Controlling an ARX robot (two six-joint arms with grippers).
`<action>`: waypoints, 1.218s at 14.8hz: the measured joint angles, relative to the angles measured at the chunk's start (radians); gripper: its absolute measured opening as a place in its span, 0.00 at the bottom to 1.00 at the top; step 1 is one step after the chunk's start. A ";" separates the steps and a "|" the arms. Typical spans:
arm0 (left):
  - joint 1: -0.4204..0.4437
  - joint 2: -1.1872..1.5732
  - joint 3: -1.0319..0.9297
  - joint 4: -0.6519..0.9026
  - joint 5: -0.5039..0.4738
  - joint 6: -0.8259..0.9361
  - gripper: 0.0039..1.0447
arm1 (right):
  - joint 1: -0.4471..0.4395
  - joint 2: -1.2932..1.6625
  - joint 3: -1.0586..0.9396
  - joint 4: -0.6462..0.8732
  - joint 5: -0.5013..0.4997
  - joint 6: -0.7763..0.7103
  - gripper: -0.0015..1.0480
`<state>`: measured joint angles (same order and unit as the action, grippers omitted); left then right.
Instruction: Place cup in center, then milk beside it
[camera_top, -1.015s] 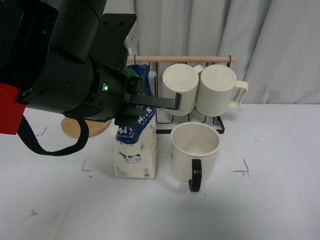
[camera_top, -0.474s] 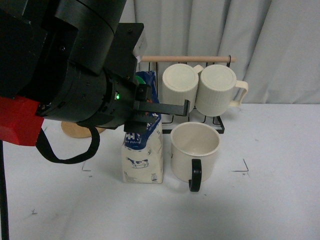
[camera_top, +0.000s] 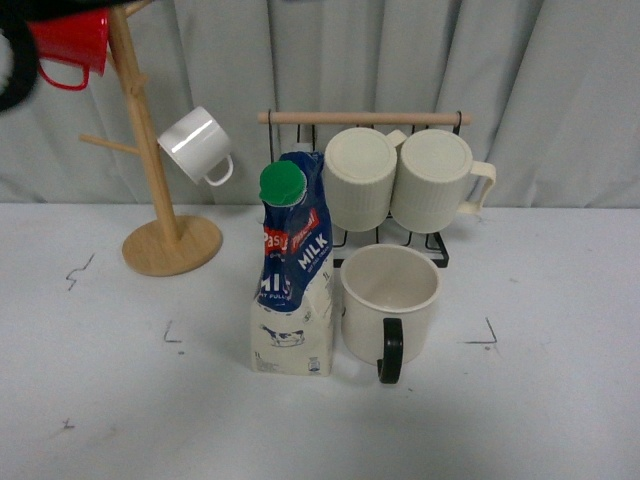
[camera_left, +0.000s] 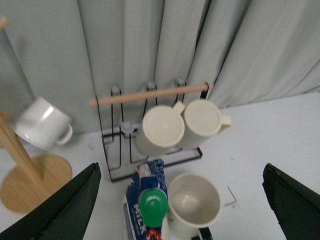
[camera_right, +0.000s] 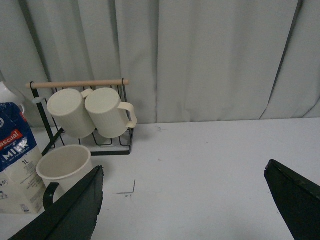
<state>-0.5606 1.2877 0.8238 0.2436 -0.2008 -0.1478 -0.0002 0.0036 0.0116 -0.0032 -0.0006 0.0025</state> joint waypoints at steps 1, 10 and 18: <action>0.001 -0.032 -0.010 -0.001 -0.002 0.008 0.94 | 0.000 0.000 0.000 0.000 0.000 0.000 0.94; 0.166 -0.380 -0.181 0.039 -0.085 0.109 0.82 | 0.000 0.000 0.000 0.000 0.000 0.000 0.94; 0.422 -0.708 -0.618 0.128 0.056 0.132 0.01 | 0.000 0.000 0.000 0.000 0.000 0.000 0.94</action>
<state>-0.1387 0.5800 0.2054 0.3717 -0.1452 -0.0154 -0.0002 0.0036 0.0116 -0.0032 -0.0006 0.0025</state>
